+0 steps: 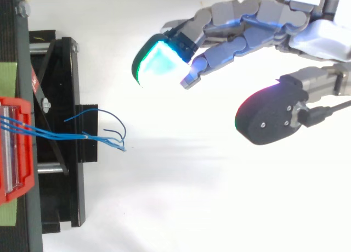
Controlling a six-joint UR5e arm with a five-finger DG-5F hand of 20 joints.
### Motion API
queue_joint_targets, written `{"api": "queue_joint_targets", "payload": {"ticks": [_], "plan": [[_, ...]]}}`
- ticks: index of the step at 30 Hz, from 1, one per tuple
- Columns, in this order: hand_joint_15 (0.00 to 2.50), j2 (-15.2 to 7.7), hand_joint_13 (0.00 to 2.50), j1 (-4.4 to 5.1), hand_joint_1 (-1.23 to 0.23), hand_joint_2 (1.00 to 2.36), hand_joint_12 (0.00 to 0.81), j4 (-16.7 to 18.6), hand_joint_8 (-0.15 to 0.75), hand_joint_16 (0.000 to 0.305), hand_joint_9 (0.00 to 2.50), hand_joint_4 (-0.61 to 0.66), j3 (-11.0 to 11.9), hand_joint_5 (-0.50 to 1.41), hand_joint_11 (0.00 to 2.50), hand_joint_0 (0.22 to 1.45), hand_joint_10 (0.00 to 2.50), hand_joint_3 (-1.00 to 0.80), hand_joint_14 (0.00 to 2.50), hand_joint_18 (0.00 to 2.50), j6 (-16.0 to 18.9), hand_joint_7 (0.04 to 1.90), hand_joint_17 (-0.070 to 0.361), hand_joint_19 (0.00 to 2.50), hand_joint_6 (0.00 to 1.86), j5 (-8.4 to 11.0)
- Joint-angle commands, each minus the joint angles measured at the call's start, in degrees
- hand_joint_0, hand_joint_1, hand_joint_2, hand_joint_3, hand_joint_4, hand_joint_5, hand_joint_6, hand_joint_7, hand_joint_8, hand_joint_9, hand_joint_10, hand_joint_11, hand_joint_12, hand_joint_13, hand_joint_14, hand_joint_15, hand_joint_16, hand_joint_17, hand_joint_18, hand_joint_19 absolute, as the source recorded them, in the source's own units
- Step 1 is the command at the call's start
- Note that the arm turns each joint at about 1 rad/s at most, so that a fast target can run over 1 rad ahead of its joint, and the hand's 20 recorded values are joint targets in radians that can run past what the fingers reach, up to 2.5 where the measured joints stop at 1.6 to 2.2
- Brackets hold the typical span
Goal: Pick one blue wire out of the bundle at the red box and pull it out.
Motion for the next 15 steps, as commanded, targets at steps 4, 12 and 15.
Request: {"api": "queue_joint_targets", "payload": {"ticks": [4, 12, 15], "plan": [[0.13, -4.5, 0.07, -0.11, -0.59, 1.0, 0.366, 7.8, 0.253, 0.06, 0.38, 0.31, 0.0, -0.14, 0.14, 0.46, 0.0, -0.5, 0.0, 0.05, -2.2, 0.83, 0.136, 0.24, 0.5, 0.36], [0.12, -5.6, 0.06, 0.51, -0.62, 1.0, 0.373, 10.9, 0.259, 0.061, 0.37, 0.35, 0.0, -0.14, 0.13, 0.45, 0.0, -0.5, 0.01, 0.05, -5.9, 0.84, 0.138, 0.23, 0.5, 4.32], [0.12, -6.4, 0.06, 0.68, -0.63, 1.0, 0.373, 11.8, 0.261, 0.061, 0.37, 0.35, 0.0, -0.13, 0.13, 0.45, 0.0, -0.5, 0.0, 0.05, -8.1, 0.84, 0.138, 0.23, 0.5, 4.93]]}}
